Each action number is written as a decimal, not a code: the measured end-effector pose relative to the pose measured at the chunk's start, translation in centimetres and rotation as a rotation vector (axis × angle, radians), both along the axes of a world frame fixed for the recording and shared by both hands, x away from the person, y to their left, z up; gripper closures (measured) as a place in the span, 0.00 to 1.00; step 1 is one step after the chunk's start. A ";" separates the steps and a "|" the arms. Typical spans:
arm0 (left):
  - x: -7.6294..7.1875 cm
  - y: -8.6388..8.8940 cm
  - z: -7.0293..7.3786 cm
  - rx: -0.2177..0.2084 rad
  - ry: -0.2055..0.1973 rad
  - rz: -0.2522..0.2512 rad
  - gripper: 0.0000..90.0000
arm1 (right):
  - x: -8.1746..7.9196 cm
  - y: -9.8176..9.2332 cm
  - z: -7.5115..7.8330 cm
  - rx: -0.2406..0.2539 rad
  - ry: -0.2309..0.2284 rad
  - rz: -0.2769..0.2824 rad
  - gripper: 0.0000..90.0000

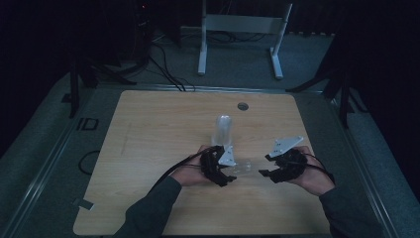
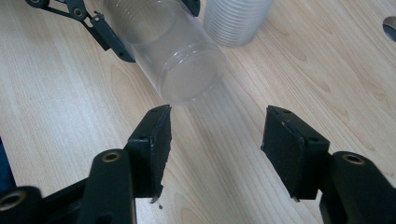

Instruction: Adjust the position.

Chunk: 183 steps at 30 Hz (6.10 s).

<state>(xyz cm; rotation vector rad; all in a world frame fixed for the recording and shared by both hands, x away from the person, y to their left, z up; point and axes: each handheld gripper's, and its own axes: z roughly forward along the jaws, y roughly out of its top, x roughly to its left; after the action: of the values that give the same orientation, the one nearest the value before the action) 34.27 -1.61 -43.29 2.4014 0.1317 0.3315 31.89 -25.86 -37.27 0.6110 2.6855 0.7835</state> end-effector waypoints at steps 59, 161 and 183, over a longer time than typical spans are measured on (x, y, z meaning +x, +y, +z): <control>-2.2 -2.1 0.5 0.078 -0.119 -0.088 0.33 | 1.2 4.5 -2.1 -0.204 0.162 0.220 0.34; 0.4 0.9 1.6 -0.213 0.066 0.093 0.24 | 0.9 -2.5 -3.1 0.069 0.098 -0.054 0.46; 0.7 0.7 1.5 -0.233 0.087 0.121 0.25 | 0.5 -3.0 -2.9 0.199 0.029 -0.102 0.46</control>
<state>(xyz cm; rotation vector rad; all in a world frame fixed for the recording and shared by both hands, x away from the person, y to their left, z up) 34.93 -0.94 -41.80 2.1813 0.3376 0.2517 32.44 -28.86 -40.16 0.8041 2.5967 1.0292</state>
